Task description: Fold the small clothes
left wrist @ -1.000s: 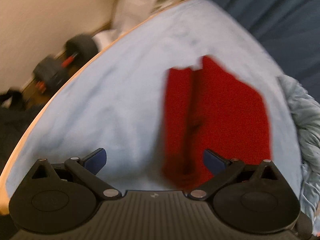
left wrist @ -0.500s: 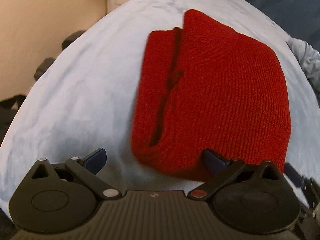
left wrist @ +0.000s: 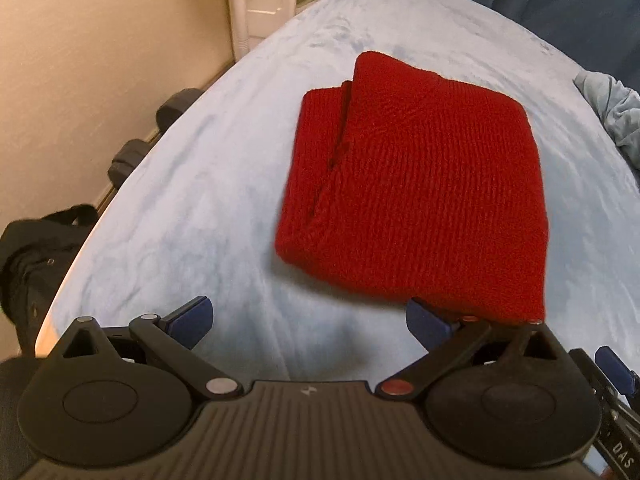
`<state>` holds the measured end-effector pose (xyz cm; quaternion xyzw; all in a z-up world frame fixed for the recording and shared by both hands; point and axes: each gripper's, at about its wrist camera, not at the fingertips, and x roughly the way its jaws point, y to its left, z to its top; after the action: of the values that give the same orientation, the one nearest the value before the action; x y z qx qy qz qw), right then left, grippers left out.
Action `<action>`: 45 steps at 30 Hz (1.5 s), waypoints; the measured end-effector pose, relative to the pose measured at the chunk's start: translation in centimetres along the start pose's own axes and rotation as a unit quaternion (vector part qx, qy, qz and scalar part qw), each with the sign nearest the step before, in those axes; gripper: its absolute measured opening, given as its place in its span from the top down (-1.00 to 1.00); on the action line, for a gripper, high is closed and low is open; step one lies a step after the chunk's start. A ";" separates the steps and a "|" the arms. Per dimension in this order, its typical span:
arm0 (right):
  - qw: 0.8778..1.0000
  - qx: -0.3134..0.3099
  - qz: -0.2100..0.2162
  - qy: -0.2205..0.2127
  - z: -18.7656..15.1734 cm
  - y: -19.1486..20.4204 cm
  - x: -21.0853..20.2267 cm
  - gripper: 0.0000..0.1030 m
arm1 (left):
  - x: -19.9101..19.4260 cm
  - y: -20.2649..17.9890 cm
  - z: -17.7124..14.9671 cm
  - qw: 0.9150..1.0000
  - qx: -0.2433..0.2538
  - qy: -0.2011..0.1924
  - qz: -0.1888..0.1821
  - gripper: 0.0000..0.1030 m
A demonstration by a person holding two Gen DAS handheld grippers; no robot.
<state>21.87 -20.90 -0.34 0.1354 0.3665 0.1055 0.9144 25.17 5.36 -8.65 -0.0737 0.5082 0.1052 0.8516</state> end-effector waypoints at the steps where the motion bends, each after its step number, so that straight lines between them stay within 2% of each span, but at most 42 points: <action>1: 1.000 0.005 0.000 0.000 0.1 -0.2 -0.4 -0.50 | -0.5 0.0 -0.3 1.000 -0.004 -0.001 -0.003 -0.99; 9: 1.000 0.015 -0.026 0.001 -0.4 -1.6 -1.9 -0.54 | -1.4 -0.3 -0.8 1.000 -0.015 -0.003 0.003 -0.99; 31: 0.992 0.099 -0.058 0.056 -1.3 -6.5 1.6 -0.54 | 1.8 0.8 1.3 0.997 -0.073 0.013 0.004 -0.99; 41: 0.987 0.131 -0.059 0.078 -1.6 -8.2 3.0 -0.55 | 3.1 0.9 1.9 0.989 -0.138 0.037 -0.034 -0.99; 45: 0.984 0.151 -0.059 0.078 -1.2 -9.1 3.3 -0.57 | 3.4 0.3 2.3 0.988 -0.146 0.040 -0.039 -0.99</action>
<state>24.22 -28.29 -6.23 0.2416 0.4556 0.0050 0.8568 28.60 6.54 -10.61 -0.2209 0.5178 0.1416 0.8143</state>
